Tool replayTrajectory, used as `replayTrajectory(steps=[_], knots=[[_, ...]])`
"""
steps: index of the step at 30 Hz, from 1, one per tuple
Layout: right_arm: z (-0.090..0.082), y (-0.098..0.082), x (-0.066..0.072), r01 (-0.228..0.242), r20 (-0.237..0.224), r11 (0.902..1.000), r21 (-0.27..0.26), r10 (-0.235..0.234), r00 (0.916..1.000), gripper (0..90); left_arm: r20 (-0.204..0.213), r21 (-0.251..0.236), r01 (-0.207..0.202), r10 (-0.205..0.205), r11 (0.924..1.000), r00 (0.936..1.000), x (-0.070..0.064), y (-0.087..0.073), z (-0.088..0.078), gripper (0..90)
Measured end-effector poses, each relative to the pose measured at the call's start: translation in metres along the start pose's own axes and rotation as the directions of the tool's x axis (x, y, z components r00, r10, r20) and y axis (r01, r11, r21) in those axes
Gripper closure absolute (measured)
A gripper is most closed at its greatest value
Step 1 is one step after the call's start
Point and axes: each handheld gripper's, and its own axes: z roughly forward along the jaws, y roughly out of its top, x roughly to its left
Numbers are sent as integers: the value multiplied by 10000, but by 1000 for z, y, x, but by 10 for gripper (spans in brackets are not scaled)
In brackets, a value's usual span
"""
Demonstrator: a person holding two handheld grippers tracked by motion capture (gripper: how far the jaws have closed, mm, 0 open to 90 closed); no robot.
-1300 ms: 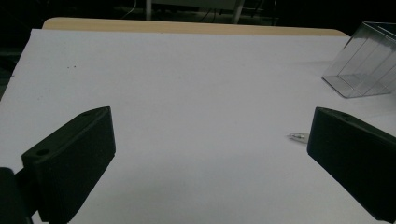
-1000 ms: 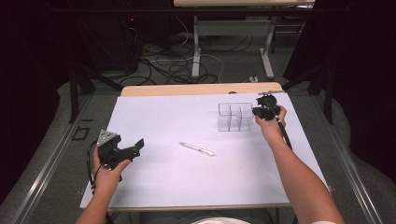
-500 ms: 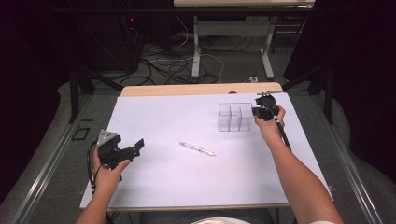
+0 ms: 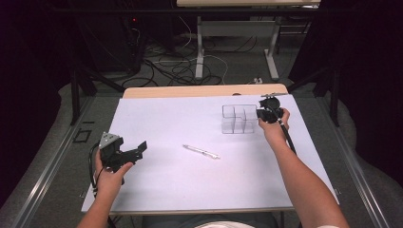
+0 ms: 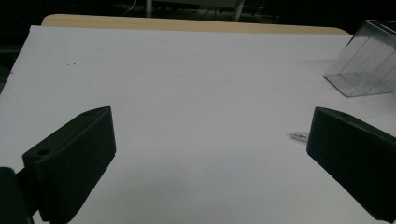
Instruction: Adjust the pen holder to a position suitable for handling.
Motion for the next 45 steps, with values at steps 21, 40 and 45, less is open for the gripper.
replayTrajectory(steps=[21,40,45], knots=[[2,-2,17,199,-225,9995,-244,-205,9995,900,19,77,-21,20,10000,10000,-1,0,1,13],[5,-3,69,646,-893,9975,-300,-670,9937,896,73,62,-103,103,9999,9999,-1,0,1,13],[5,-3,85,813,-841,9961,-332,-838,9929,893,94,42,-121,121,9999,9999,-1,1,1,13]])
